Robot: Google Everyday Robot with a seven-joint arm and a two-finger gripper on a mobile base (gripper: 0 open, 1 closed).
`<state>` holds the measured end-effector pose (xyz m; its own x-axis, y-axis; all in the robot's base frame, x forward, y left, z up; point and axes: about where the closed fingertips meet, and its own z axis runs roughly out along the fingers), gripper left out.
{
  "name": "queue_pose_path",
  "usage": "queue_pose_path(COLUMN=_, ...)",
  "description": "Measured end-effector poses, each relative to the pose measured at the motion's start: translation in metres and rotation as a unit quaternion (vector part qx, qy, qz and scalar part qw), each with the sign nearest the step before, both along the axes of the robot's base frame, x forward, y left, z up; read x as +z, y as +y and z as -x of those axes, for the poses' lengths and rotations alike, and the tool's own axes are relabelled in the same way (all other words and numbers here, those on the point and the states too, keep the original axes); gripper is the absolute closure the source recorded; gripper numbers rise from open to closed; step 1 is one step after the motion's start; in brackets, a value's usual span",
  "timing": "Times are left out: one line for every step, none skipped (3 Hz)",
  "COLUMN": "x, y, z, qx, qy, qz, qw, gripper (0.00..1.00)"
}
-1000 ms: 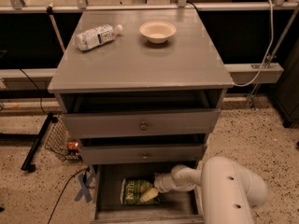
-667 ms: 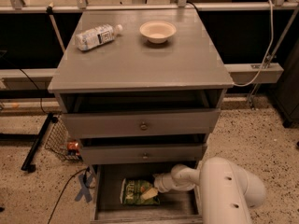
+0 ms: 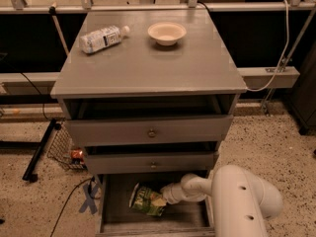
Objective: Pick green jalapeno chip bag from bottom drawer and place on counter
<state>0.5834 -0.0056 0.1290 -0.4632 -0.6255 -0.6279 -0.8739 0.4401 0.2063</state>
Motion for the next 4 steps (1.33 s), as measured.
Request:
queue_pose_path(x=0.011, y=-0.002, z=0.003, qx=0.003, qy=-0.009, qz=0.001, qw=1.0, gripper=0.95)
queue_pose_path(x=0.042, y=-0.004, z=0.012, qx=0.022, qy=-0.034, qz=-0.02, qw=0.999, gripper=1.0)
queue_pose_path(x=0.083, y=-0.014, z=0.026, qx=0.047, qy=-0.069, qz=-0.064, qw=0.9945, gripper=1.0)
queue_pose_path(x=0.119, y=-0.031, z=0.039, qx=0.075, qy=-0.099, qz=-0.114, qw=0.9857, gripper=1.0)
